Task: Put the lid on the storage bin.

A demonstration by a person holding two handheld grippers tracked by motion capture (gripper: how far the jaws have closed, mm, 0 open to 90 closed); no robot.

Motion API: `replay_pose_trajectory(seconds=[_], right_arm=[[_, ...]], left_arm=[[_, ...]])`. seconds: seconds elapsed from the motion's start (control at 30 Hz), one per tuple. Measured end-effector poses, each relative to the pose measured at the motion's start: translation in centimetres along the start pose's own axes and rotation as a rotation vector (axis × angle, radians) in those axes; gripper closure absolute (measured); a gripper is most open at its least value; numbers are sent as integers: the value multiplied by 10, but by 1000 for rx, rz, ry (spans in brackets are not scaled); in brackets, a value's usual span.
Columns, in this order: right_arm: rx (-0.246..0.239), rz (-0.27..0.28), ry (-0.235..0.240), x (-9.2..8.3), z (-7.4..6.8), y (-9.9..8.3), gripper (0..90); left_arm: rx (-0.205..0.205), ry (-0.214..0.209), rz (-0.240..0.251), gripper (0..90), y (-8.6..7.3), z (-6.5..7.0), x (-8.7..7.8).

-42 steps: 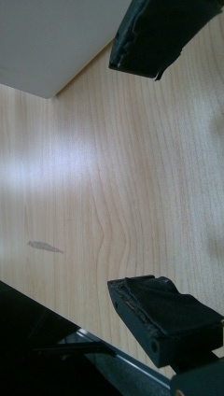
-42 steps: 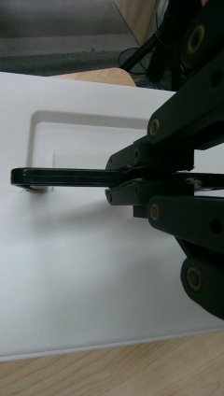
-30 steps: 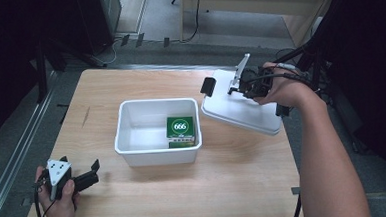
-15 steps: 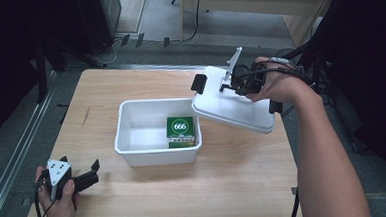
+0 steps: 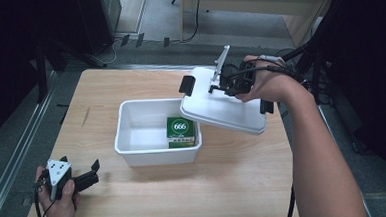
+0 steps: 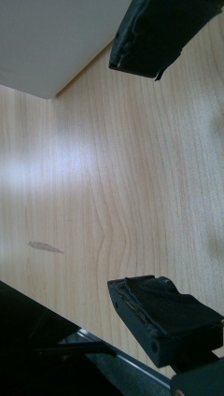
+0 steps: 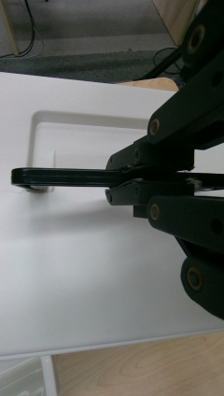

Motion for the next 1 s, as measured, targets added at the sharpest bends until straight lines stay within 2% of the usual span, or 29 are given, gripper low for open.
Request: replay_pose_trajectory(seconds=[0.37,0.6,0.83,1.0], right_arm=[[-36,17,29,0,-17,30,855],[-80,37,53,2,-27,49,855],[-83,37,75,8,-39,64,855],[-123,52,93,14,-46,77,855]], left_arm=[[0,-2,-3,0,0,0,0],[-2,-3,-1,0,0,0,0],[-1,-4,-4,0,0,0,0],[-2,-4,-3,0,0,0,0]])
Point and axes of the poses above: each handheld gripper's, and its own axes: x roughly forward along the jaws, y roughly out of its top, z roughly to its right, the point moved 8 cm from there along x, roughly forward along the jaws, and after that the axes turned 10 degrees about z, right-handed, at the moved point
